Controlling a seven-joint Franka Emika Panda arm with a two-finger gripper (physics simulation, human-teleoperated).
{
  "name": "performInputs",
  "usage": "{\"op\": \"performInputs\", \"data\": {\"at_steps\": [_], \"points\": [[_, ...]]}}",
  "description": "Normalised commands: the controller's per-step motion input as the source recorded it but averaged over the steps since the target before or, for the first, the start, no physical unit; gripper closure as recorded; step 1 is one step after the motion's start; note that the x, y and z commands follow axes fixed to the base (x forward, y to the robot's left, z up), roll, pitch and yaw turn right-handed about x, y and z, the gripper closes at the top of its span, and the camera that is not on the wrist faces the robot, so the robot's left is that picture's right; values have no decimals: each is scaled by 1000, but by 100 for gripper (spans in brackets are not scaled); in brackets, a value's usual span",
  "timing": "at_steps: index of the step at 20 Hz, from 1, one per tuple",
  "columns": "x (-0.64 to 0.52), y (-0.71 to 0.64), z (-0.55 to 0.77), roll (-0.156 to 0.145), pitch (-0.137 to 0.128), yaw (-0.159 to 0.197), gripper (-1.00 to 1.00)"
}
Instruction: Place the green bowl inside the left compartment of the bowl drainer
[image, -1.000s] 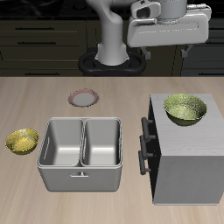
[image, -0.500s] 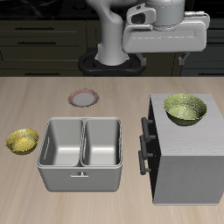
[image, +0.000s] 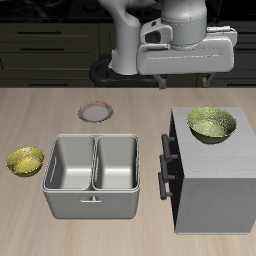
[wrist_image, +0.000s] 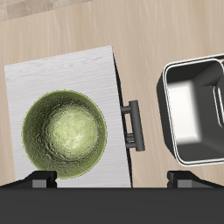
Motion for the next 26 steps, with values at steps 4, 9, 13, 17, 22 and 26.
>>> {"op": "performInputs", "data": {"at_steps": [4, 9, 13, 17, 22, 26], "points": [[63, 64, -277, 23, 37, 4, -100], [75, 71, -364, 24, 47, 16, -100], [38, 25, -349, 19, 48, 1, -100], [-18, 59, -281, 28, 46, -9, -100], [-116, 210, -367, 82, 30, -9, 100], [-102, 40, -99, 27, 7, 21, 100]]}}
